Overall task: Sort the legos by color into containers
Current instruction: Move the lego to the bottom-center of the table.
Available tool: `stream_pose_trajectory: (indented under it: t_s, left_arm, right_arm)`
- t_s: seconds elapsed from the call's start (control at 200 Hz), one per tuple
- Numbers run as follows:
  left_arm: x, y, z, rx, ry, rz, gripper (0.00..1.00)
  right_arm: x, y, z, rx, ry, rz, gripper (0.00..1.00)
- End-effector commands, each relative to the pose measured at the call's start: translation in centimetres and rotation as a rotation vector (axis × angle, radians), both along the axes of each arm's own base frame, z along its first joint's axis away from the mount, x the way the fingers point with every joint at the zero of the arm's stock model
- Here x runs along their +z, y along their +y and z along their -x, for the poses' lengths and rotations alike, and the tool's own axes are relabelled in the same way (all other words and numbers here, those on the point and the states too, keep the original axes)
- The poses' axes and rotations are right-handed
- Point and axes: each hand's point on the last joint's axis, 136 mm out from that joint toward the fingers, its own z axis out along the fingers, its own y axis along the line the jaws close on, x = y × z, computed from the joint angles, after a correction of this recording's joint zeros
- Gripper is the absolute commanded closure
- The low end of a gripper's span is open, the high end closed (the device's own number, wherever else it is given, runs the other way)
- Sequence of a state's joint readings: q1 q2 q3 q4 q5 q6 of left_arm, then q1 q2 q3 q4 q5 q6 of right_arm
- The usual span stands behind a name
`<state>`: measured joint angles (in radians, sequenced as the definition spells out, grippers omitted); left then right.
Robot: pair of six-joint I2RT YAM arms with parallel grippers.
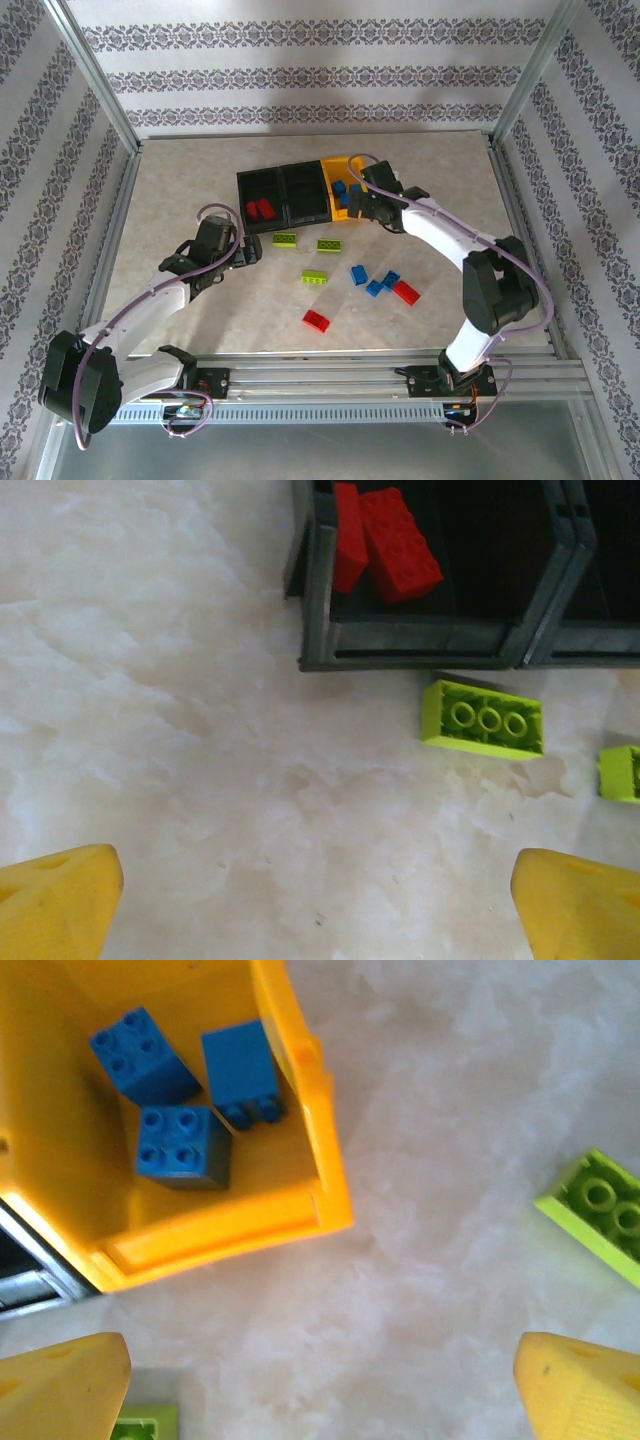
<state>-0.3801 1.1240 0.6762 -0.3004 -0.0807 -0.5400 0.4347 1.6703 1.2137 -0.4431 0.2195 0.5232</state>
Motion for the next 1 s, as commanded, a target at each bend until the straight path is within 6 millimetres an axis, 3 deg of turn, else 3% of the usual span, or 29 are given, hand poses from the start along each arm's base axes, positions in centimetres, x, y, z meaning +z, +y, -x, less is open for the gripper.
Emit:
stream_pose_trajectory:
  t_s: [0.0,0.39,0.615,0.994]
  left_arm:
    - [-0.5,-1.4,1.7,-0.051,0.030,0.021,0.00]
    - [-2.7,-5.0,5.9,-0.156,0.100,0.049,0.00]
    - [-3.4,-9.5,7.9,-0.292,0.123,0.040,0.00]
    - [-5.5,-17.8,10.3,-0.558,0.172,-0.152,0.00]
  right_arm:
    - [0.1,-1.5,2.1,-0.063,0.008,0.018,0.02]
    - [-1.2,-5.3,8.2,-0.182,0.046,0.006,0.02]
    - [-1.6,-6.3,9.8,-0.205,0.058,0.001,0.02]
    - [-2.5,-6.7,10.8,-0.228,0.072,-0.006,0.02]
